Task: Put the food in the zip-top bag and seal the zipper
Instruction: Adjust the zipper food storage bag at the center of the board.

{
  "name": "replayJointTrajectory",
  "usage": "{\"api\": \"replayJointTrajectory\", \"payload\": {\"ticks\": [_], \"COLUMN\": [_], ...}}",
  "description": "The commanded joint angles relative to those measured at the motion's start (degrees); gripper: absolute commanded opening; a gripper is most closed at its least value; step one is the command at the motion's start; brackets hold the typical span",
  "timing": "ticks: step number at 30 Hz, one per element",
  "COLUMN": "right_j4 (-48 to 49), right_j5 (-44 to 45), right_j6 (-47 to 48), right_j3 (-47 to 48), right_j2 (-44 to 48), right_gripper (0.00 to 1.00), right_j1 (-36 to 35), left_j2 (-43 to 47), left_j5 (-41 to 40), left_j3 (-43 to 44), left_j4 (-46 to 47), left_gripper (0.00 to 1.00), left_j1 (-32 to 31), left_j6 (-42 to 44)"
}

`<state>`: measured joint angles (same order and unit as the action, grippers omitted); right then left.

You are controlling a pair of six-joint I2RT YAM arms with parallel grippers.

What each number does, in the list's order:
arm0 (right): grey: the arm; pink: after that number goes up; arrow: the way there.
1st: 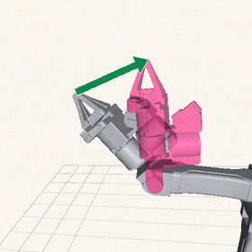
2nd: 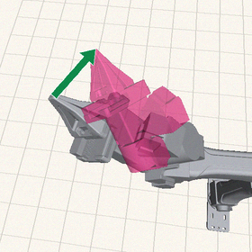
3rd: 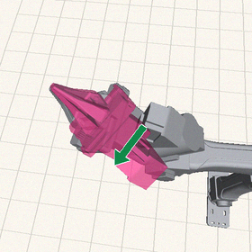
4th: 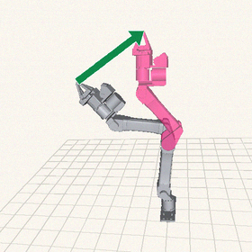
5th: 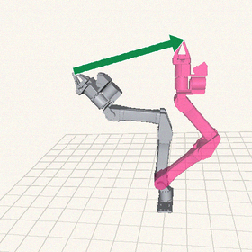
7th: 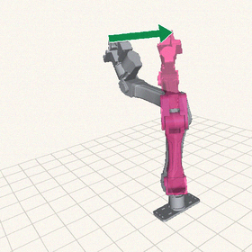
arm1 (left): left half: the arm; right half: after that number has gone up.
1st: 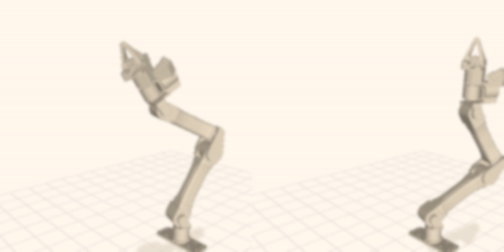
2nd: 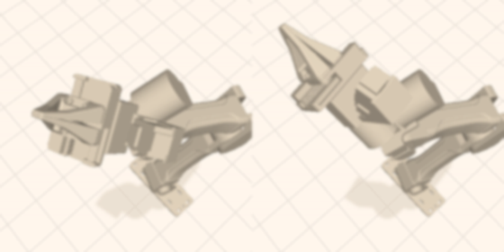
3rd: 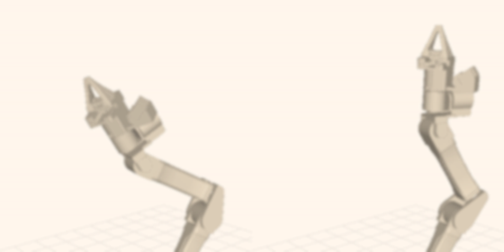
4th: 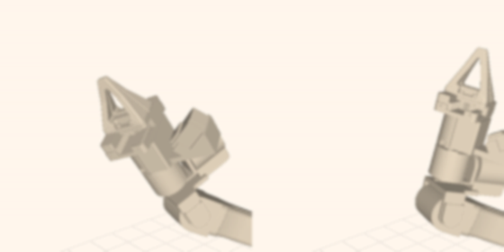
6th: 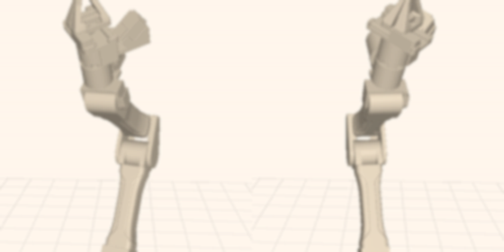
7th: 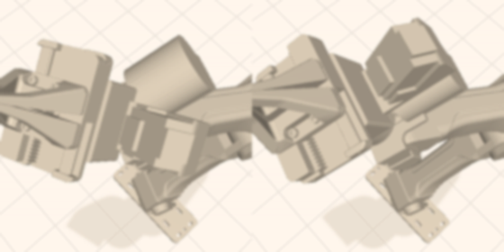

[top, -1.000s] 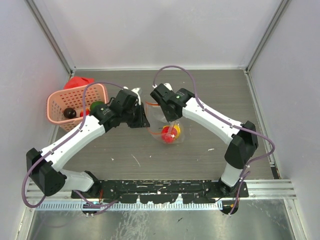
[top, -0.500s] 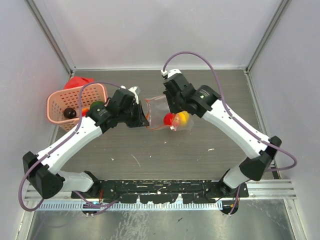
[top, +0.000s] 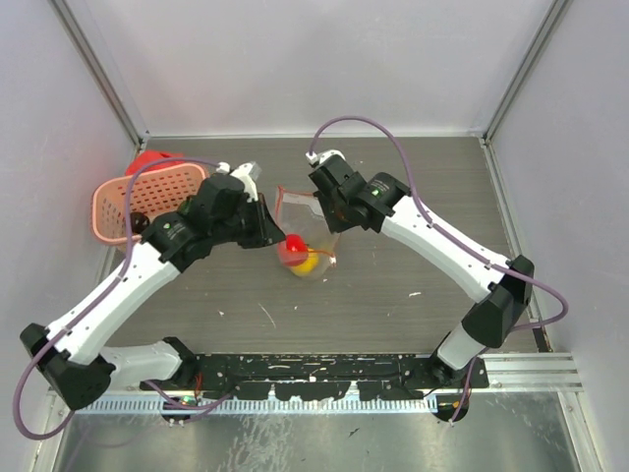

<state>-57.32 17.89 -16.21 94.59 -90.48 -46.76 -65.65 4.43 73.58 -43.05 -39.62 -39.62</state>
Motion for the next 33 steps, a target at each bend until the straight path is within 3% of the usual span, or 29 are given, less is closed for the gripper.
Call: {"api": "replayJointTrajectory", "payload": {"ticks": [1, 12, 18, 33], "right_j4": [1.97, 1.2, -1.44, 0.37], "right_j5": [0.33, 1.59, 6.44, 9.81], "right_j6": [0.21, 0.74, 1.0, 0.39], "right_j3": [0.24, 2.4, 5.12, 0.43], "right_j2": [-1.28, -0.21, 2.02, 4.69], "right_gripper": [0.02, 0.02, 0.02, 0.02], "right_j1": [-0.18, -0.17, -0.17, -0.08], "left_j2": [-4.0, -4.37, -1.61, -4.94], "left_j5": [1.18, -1.06, -2.23, 0.43], "left_j3": [-2.79, 1.84, 3.89, -0.68], "left_j4": [2.02, -0.61, -0.57, 4.18], "left_gripper": [0.0, 0.0, 0.0, 0.03], "left_j1": [0.18, 0.25, 0.26, 0.27], "left_j6": [0.42, 2.85, 3.0, 1.05]}}
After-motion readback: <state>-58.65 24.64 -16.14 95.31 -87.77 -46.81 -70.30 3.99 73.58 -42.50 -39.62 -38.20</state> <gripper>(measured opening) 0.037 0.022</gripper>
